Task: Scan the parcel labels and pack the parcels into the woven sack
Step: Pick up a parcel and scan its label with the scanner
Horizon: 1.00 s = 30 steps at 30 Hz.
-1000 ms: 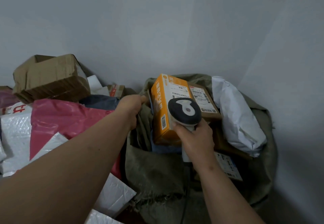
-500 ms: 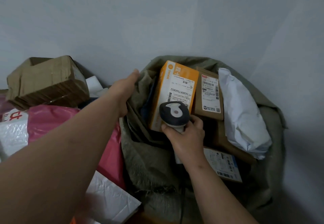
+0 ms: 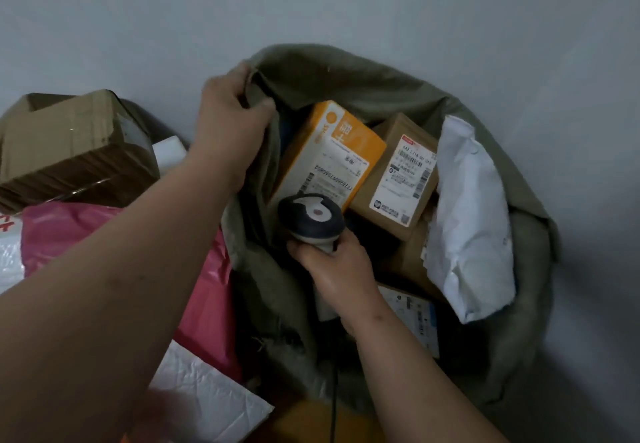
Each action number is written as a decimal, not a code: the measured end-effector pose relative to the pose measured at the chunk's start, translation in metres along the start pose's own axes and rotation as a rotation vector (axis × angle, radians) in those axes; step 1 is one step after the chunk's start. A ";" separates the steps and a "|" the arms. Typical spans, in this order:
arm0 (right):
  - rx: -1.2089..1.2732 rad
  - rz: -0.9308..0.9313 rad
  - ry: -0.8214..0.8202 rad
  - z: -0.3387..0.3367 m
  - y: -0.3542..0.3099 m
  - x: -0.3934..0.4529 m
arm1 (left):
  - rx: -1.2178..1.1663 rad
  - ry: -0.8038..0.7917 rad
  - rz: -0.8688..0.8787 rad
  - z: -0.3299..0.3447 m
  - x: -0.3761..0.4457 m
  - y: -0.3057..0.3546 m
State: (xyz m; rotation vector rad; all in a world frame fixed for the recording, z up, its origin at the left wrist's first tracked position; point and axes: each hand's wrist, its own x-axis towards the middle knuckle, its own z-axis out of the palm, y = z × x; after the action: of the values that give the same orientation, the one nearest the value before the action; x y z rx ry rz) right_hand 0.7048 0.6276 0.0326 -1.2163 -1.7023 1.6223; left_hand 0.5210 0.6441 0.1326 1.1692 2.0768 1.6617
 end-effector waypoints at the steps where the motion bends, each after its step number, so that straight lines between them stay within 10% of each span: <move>1: 0.091 0.060 -0.048 0.001 0.000 0.001 | 0.169 -0.048 -0.038 0.000 -0.003 -0.008; 8: 0.341 0.101 -0.061 -0.005 0.010 -0.012 | 0.429 0.173 0.081 -0.008 -0.068 -0.024; 13: 0.375 0.124 0.010 -0.027 0.010 -0.032 | 0.728 0.016 -0.021 -0.006 -0.107 -0.032; 17: 0.289 0.164 0.073 -0.057 0.018 -0.052 | 0.832 0.002 0.362 -0.001 -0.143 -0.024; 23: 0.022 0.307 0.092 -0.087 0.038 -0.084 | 1.258 -0.889 0.487 0.026 -0.186 -0.041; 30: -0.302 0.406 -0.044 -0.106 0.066 -0.119 | 1.248 -0.786 0.226 0.020 -0.179 -0.041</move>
State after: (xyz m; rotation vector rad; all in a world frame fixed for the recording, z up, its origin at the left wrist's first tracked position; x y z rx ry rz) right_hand 0.8684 0.5755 0.0142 -1.7807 -1.8659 1.6598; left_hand 0.6327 0.5310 0.0379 1.9323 2.3087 -0.3546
